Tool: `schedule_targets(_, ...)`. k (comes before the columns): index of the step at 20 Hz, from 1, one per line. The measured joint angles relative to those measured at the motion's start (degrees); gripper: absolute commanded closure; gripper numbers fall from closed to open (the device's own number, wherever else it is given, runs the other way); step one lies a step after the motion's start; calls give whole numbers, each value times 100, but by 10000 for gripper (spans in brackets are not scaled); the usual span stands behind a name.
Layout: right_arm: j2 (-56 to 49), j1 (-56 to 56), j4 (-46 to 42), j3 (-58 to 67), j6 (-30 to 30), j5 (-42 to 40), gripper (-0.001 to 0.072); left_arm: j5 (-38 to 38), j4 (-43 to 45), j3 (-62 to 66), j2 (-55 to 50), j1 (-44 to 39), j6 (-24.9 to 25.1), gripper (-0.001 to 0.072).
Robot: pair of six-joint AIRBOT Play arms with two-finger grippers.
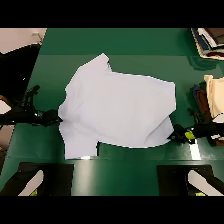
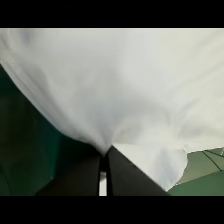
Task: Fold the shirts.
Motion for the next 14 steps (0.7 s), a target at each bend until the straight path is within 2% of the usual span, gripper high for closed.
schedule_targets(2,376,116,-177,101,17,-369,695,-24,9,271,168,0,-11,682)
schedule_targets(6,1185,192,-133,1062,28,-155,695,-144,15,1390,686,0,-98,682)
schedule_targets(14,2041,234,-173,5243,24,-22,695,35,7,5580,1152,0,-195,682)
